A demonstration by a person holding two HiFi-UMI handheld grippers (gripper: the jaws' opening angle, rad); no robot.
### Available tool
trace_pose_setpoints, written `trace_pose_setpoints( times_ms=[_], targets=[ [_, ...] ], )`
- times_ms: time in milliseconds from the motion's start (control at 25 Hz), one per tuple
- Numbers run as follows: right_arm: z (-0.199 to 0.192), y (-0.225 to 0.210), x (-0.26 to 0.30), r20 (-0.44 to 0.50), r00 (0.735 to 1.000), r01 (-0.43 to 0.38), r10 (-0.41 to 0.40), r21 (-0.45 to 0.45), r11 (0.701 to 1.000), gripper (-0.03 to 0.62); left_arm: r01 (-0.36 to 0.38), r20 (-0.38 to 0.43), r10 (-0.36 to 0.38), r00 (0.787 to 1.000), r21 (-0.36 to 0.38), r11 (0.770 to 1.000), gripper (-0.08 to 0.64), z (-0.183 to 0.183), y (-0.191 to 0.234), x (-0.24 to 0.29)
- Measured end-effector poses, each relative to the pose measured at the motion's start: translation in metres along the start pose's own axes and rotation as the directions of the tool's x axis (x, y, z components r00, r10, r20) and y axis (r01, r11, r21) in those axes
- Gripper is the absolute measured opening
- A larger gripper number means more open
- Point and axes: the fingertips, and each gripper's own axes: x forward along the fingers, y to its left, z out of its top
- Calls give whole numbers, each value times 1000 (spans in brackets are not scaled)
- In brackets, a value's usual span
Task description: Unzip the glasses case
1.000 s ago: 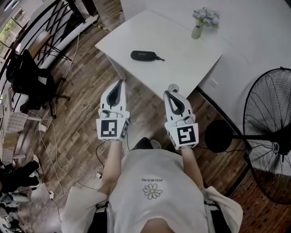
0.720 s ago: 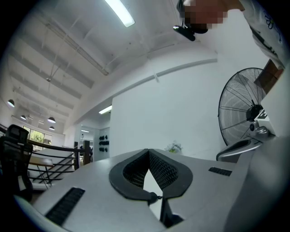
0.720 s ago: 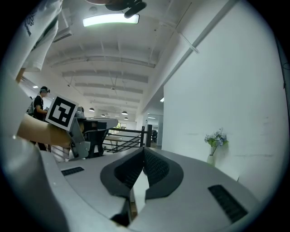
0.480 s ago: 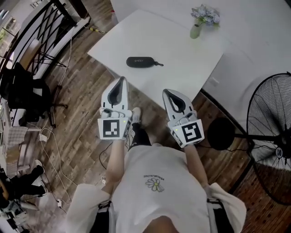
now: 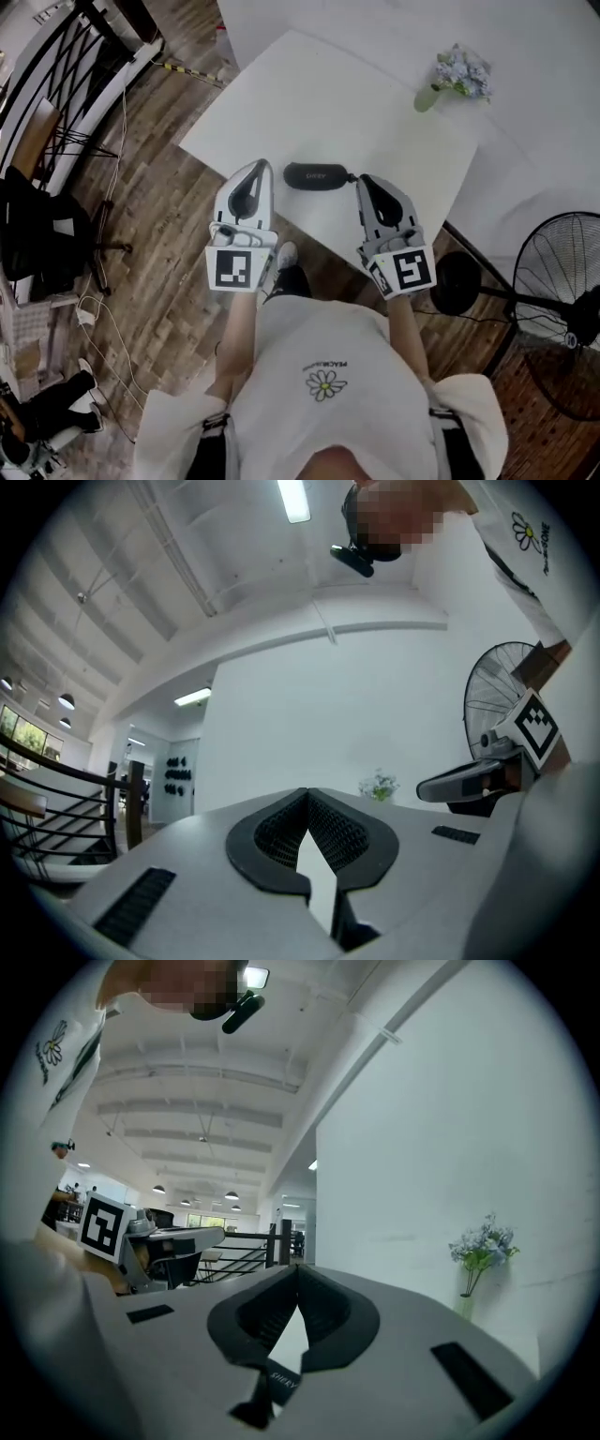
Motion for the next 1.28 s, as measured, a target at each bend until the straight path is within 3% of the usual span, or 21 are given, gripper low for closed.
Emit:
trace_pose_setpoints(
  times_ms=[240,520,840,1000,1280],
  targets=[
    [8,-13,84,-6,996,84,-85,-82,993,8,44,12,-43,999,-24,999,15,-17,69,56],
    [3,-18,135,-28,987,152,-156,-108,982,8,112,22,-111,994,-43,993,15,-33,112,96],
    [-2,-29,138,-49,973,220,-225,-99,971,8,179,-7,-180,984,-87,980,15,-55,104,116],
    [-5,-30,135,-48,975,210,-216,-100,972,8,169,-43,-174,984,-100,981,15,-66,95,117],
    [-6,-36,124,-36,985,166,-170,-89,982,8,168,-64,-171,983,-56,984,15,-66,76,119]
  ],
)
